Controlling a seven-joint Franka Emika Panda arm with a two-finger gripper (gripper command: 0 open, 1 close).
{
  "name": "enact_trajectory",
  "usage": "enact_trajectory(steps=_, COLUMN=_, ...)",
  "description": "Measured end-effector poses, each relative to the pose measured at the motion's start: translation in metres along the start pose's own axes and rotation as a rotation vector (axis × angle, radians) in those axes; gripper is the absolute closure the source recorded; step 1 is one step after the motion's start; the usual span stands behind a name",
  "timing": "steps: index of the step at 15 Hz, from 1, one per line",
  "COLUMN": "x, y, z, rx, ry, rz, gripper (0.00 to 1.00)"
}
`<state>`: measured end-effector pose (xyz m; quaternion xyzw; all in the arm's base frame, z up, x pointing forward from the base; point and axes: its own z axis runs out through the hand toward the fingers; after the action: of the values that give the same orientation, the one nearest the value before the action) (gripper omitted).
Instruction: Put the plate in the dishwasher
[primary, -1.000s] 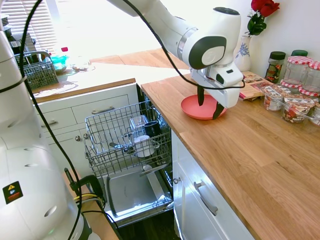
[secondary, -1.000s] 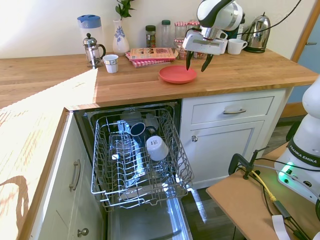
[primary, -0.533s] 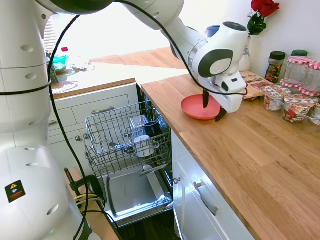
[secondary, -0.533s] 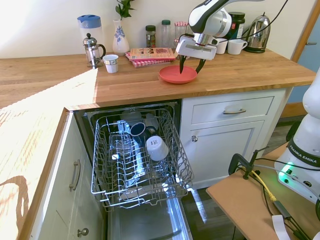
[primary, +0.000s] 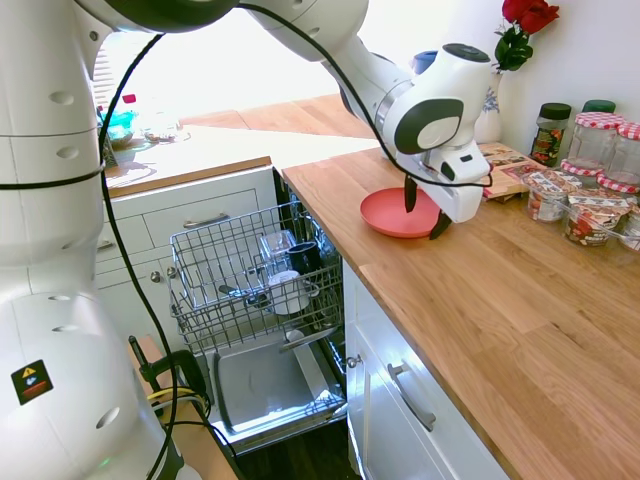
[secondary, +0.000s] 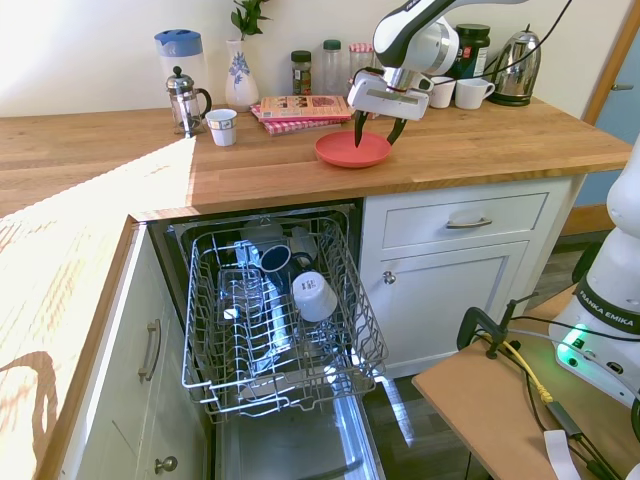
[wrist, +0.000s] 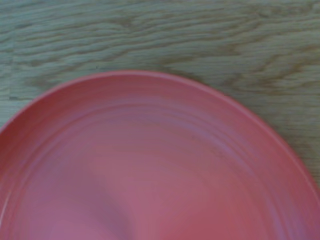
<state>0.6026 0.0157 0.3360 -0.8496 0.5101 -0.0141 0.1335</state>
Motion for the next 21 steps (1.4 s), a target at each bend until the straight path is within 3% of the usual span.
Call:
enact_trajectory(steps=13, x=-0.001, y=0.001, z=0.008, rx=0.011, ry=-0.024, rz=0.017, gripper=1.00)
enact_trajectory(steps=21, x=-0.013, y=-0.005, z=0.010, rx=0.077, ry=-0.052, rz=-0.020, gripper=1.00)
